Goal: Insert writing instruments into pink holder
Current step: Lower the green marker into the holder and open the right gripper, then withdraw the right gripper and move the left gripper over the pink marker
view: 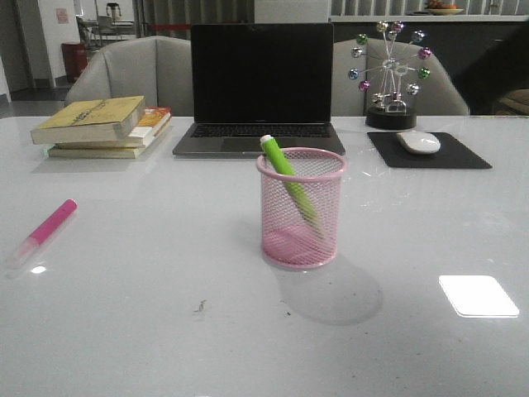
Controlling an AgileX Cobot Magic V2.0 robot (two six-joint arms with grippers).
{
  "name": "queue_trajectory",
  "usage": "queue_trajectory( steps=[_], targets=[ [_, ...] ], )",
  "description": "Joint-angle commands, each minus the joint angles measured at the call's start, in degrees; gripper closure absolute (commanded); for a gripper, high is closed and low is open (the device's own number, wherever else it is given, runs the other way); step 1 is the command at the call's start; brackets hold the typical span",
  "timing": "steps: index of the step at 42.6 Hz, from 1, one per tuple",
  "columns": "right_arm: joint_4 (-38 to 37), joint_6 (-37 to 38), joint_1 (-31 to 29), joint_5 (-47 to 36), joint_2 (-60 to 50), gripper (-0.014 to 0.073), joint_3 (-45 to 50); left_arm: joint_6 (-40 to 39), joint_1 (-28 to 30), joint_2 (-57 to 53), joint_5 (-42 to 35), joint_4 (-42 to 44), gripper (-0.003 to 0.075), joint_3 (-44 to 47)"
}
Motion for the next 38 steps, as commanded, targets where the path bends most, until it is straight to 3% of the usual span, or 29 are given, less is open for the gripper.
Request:
queue_trajectory(
  steps=[1, 6, 13, 24, 38],
  targets=[
    [-0.7, -0.7, -0.3, 1.8, -1.4, 0.0105, -1.6, -0.5, -0.5, 0.1, -5.0, -0.9, 0.0286, -1.5],
    [-0.7, -0.7, -0.3, 3.5, -1.4, 0.0105, -1.6, -2.4, 0.7, 1.9, -5.3, -0.8, 0.0248, -1.8],
    [-0.7, -0.7, -0.3, 3.4, -1.1, 0.0105, -1.6, -3.2, 5.5, 7.6, -1.8, -0.8, 0.0135, -5.8],
    [-0.7, -0.7, -0.3, 3.4, -1.1, 0.0105, -1.6, -3.2, 12.2, 21.9, 1.2, -0.7, 0.0138, -15.9],
    [-0.7, -0.7, -0.3, 3.4, -1.1, 0.0105, -1.6, -3.1, 12.4, 43.4, 1.9, 3.2, 0.0138, -30.2]
  ],
)
